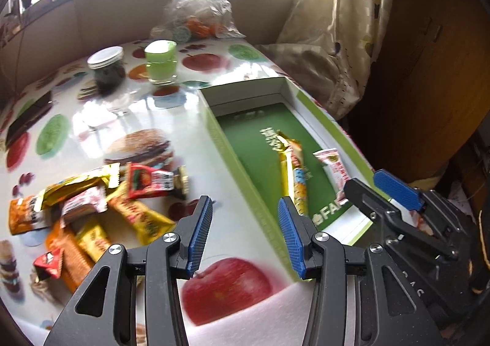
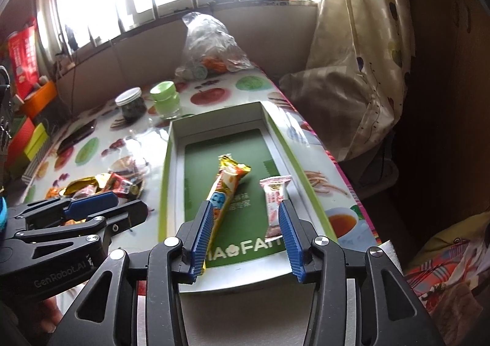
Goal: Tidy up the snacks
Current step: 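Withdraw both tools from the box back over the snack pile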
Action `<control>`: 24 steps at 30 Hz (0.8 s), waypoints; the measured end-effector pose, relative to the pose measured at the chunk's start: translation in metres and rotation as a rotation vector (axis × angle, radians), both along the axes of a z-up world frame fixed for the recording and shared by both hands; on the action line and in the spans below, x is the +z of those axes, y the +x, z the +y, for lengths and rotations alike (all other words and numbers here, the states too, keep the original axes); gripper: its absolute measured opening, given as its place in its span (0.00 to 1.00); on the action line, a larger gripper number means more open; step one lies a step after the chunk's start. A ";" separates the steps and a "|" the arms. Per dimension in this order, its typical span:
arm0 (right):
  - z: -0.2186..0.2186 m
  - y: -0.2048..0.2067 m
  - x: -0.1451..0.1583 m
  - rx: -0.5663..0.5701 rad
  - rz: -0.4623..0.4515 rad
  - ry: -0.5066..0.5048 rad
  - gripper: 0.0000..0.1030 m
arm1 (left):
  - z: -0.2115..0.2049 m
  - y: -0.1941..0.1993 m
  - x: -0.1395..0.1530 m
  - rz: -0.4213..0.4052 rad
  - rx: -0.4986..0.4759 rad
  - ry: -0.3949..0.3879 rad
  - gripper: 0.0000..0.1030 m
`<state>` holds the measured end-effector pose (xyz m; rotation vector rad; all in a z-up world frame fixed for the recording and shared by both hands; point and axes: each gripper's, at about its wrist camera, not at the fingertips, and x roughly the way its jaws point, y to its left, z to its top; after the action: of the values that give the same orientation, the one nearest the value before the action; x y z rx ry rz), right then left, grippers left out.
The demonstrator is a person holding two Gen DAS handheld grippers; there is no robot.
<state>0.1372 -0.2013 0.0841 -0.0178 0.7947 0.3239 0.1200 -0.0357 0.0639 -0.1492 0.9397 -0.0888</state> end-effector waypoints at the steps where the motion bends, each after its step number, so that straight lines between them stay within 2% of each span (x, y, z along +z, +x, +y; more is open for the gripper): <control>1: 0.003 -0.002 0.001 0.006 -0.003 0.003 0.43 | 0.004 -0.004 0.000 -0.002 0.011 0.008 0.45; 13: 0.039 -0.021 -0.001 0.104 -0.025 0.020 0.44 | 0.043 -0.027 -0.003 -0.006 0.088 0.068 0.45; 24: 0.083 -0.033 -0.009 0.225 -0.004 0.018 0.44 | 0.100 -0.051 -0.017 0.025 0.218 0.059 0.45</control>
<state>0.1042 -0.1183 0.0750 -0.0914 0.7868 0.5433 0.0692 0.0641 0.0471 -0.1973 0.9449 0.1426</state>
